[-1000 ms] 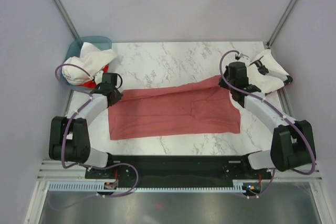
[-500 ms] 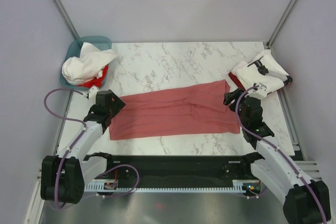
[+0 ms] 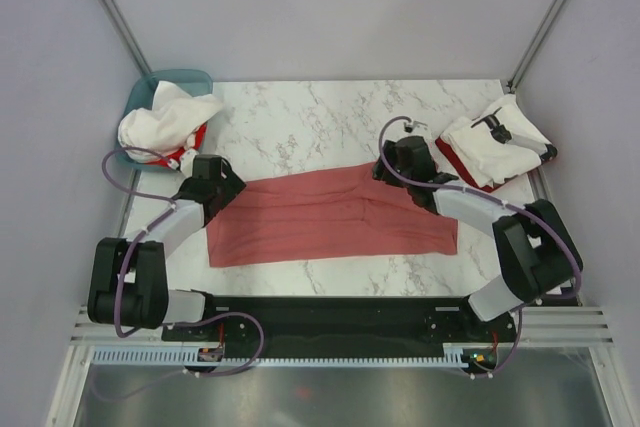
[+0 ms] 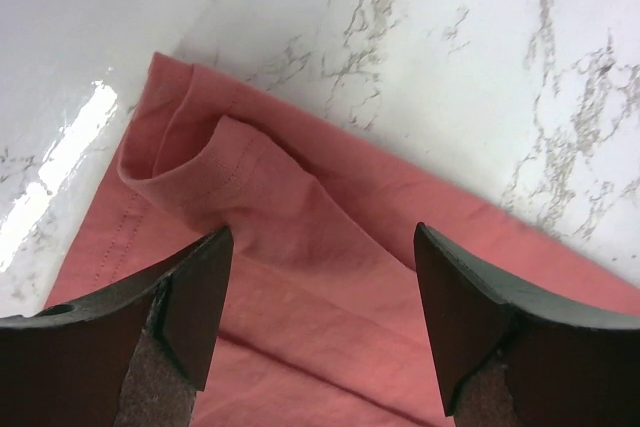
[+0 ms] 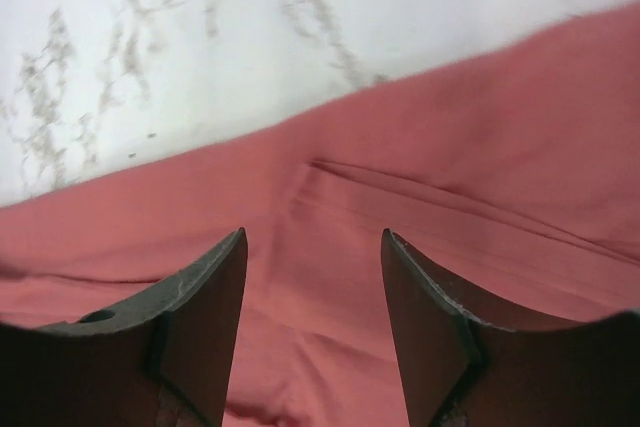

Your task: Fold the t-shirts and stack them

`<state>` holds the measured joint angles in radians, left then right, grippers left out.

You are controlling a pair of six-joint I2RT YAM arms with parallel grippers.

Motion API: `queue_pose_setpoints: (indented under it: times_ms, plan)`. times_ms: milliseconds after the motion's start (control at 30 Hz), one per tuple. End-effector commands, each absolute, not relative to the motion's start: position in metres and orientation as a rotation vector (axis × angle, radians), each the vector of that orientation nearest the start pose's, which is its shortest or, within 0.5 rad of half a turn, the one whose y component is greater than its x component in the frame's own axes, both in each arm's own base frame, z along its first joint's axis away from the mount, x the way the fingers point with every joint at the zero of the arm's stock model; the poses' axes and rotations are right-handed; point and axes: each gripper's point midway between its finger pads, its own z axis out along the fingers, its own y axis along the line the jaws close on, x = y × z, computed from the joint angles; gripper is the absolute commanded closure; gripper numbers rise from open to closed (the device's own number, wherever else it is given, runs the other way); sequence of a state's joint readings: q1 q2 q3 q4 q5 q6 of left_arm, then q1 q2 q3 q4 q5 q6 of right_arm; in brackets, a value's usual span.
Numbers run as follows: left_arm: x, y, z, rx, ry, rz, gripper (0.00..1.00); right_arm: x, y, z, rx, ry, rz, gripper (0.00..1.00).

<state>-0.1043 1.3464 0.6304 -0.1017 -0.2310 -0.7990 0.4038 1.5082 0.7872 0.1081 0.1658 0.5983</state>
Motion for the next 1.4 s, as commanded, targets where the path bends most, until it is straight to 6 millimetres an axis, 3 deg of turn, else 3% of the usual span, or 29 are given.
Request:
queue_pose_setpoints:
  times_ms: [0, 67, 100, 167, 200, 233, 300, 333, 400, 433, 667, 900, 1133, 1367]
  plan:
    - [0.352, -0.023, 0.075, -0.937, 2.115, -0.185, 0.2, 0.392, 0.219, 0.116, 0.105, 2.146, 0.446, 0.37]
    - [0.345, -0.017, 0.08, -0.988, 2.104, -0.148, 0.2, 0.384, 0.259, 0.117, -0.058, 2.144, 0.561, 0.38]
    - [0.342, -0.015, 0.081, -1.035, 2.081, -0.146, 0.2, 0.381, 0.288, 0.132, -0.134, 2.096, 0.642, 0.38]
    - [0.335, -0.01, 0.085, -1.08, 2.035, -0.142, 0.2, 0.366, 0.329, 0.128, -0.284, 2.103, 0.803, 0.38]
    - [0.334, -0.009, 0.087, -1.12, 2.005, -0.161, 0.21, 0.367, 0.35, 0.142, -0.329, 2.064, 0.874, 0.39]
    - [0.329, -0.008, 0.083, -1.137, 2.002, -0.16, 0.21, 0.366, 0.361, 0.128, -0.349, 2.094, 0.901, 0.39]
    - [0.328, -0.008, 0.089, -1.153, 1.97, -0.182, 0.23, 0.363, 0.389, 0.137, -0.411, 2.058, 0.98, 0.39]
    - [0.325, -0.007, 0.088, -1.162, 1.962, -0.18, 0.23, 0.363, 0.397, 0.124, -0.433, 2.076, 0.992, 0.39]
    - [0.323, -0.004, 0.091, -1.186, 1.931, -0.184, 0.23, 0.362, 0.419, 0.13, -0.489, 2.043, 1.029, 0.38]
    - [0.319, 0.0, 0.092, -1.202, 1.902, -0.174, 0.24, 0.36, 0.427, 0.117, -0.513, 2.061, 1.036, 0.37]
    - [0.318, -0.003, 0.099, -1.202, 1.831, -0.257, 0.24, 0.35, 0.454, 0.123, -0.529, 2.018, 1.181, 0.38]
    - [0.307, 0.011, 0.104, -1.29, 1.773, -0.191, 0.24, 0.323, 0.486, 0.098, -0.655, 2.034, 1.233, 0.37]
    - [0.3, 0.019, 0.097, -1.377, 1.737, -0.14, 0.24, 0.319, 0.497, 0.08, -0.692, 2.07, 1.272, 0.37]
    - [0.297, 0.023, 0.098, -1.39, 1.719, -0.129, 0.24, 0.317, 0.507, 0.079, -0.738, 2.047, 1.235, 0.36]
